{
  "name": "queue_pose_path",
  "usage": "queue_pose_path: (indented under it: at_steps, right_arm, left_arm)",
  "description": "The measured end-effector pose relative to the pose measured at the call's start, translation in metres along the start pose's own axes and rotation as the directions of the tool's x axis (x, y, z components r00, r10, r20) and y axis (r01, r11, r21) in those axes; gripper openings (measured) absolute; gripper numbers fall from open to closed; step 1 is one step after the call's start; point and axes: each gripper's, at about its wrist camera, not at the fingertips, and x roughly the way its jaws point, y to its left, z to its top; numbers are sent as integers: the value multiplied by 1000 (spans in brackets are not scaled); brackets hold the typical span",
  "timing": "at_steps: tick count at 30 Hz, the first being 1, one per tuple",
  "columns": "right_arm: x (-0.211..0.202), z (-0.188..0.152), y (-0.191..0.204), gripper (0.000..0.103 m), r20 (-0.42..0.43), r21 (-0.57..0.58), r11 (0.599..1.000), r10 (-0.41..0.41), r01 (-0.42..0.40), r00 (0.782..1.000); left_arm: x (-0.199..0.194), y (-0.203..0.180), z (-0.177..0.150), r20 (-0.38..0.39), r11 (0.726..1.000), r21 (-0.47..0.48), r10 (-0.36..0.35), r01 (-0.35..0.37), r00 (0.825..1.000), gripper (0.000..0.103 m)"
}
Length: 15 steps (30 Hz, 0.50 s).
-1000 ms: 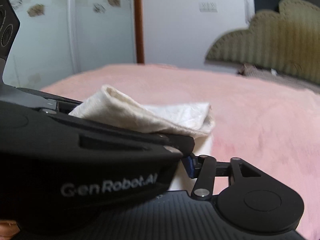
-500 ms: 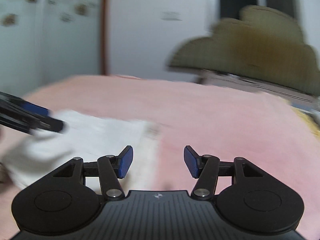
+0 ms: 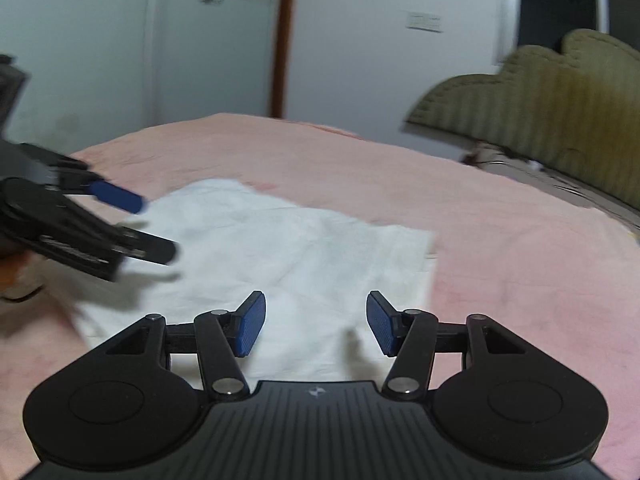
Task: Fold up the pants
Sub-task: 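Lower the folded pants onto the bed and open both grippers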
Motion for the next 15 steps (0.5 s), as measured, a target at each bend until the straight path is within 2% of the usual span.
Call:
queue_pose_path:
  at_steps: [1, 2, 3, 5, 6, 9, 11, 13, 15]
  right_arm:
    - [7, -4, 3, 55, -44, -28, 999, -18, 17, 999]
    - [14, -9, 6, 57, -89, -65, 996, -66, 61, 994]
    - [15, -17, 6, 61, -91, -81, 992, -105, 98, 990]
    - [6, -22, -8, 62, -75, 15, 996, -81, 82, 994]
    - [-1, -22, -11, 62, -63, 45, 996, -74, 77, 995]
    - [-19, -22, -11, 63, -20, 63, 993, -95, 96, 995]
    - [-22, -23, -13, 63, -9, 85, 995, -54, 55, 998]
    - [-16, -25, -13, 62, -35, 92, 995, -41, 44, 999]
    - [-7, -31, -9, 63, -80, 41, 996, -74, 77, 994]
  left_arm:
    - [5, -8, -3, -29, 1000, 26, -15, 16, 999, 75]
    - [6, -16, -9, -25, 999, 52, -9, 10, 1000, 75]
    - [2, -21, -13, 6, 997, 75, 10, -11, 1000, 76]
    - [-8, -24, -15, 47, 992, 123, 30, -35, 998, 77]
    - [-11, -22, -13, 55, 992, 120, 30, -37, 998, 78]
    - [-12, -8, -6, 67, 998, 37, 45, -48, 997, 85]
    - [-6, -2, -4, 41, 998, -6, 60, -60, 997, 86]
    - [1, -3, -4, 7, 998, -15, 55, -55, 998, 86]
    - [6, -8, -7, -13, 999, -10, 49, -49, 999, 87]
